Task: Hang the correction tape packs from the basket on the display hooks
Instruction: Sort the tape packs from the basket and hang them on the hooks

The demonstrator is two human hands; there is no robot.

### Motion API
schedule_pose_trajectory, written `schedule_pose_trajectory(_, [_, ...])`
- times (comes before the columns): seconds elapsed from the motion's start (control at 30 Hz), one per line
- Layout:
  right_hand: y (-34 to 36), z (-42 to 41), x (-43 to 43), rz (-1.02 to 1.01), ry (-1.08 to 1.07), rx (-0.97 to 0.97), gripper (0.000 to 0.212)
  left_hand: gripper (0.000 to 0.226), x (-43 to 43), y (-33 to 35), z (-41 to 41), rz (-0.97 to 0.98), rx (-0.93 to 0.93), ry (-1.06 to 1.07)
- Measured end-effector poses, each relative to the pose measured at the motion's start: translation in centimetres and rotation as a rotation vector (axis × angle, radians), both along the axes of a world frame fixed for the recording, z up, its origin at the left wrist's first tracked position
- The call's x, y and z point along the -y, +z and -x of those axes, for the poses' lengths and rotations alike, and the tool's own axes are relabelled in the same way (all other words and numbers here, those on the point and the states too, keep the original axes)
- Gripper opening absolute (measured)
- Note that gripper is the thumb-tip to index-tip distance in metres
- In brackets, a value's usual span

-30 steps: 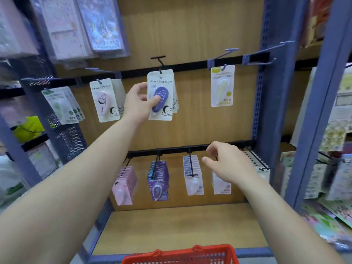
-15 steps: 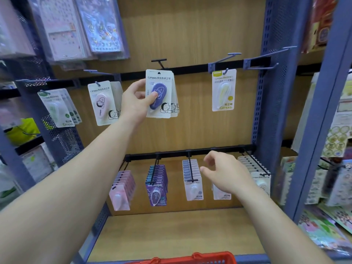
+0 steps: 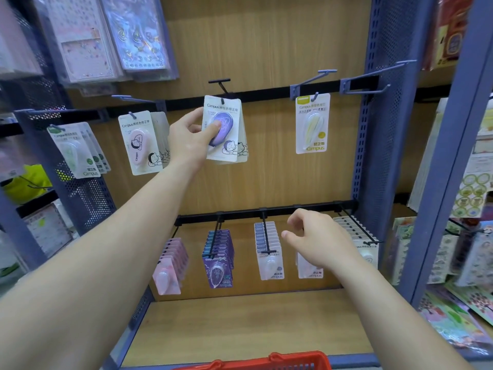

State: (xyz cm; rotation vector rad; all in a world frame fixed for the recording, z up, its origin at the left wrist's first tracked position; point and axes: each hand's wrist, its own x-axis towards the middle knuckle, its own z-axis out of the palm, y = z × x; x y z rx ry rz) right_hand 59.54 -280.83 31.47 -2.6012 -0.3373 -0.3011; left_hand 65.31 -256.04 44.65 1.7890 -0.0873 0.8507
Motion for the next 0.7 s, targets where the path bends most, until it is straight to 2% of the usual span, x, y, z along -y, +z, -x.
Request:
schedule_pose_trajectory(0.33, [-0.6, -0.4, -0.1, 0.018, -0.008, -0.011, 0.024, 0.043, 0.9, -0.3, -2.1, -0.100, -0.087, 0.127])
schedule_pose_trajectory(0.47, [-1.2, -0.4, -0.6, 0.079, -0.005, -0.030, 0.026, 0.066, 0.7, -2.5, -1.5, -0.133, -0.196, 0.146])
schedule_pose_trajectory(0.53, [-1.3, -0.4, -0.8, 0.095, -0.003, -0.027, 0.028, 0.069, 0.2, -5.6, 0.2, -0.234, -0.253, 0.110])
schedule_pose_trajectory(0.63, [-2.3, 0.2, -1.2, 0.121, 0.004, -0.039, 0.027, 0.057, -1.0, -12.6, 4.1, -0.519, -0.401, 0.030])
schedule_pose_trajectory(0.7, [-3.8, 0.8, -1.5, 0.146, 0.018, -0.064, 0.029, 0.055, -1.8, -17.6, 7.1, -0.643, -0.524, -0.003])
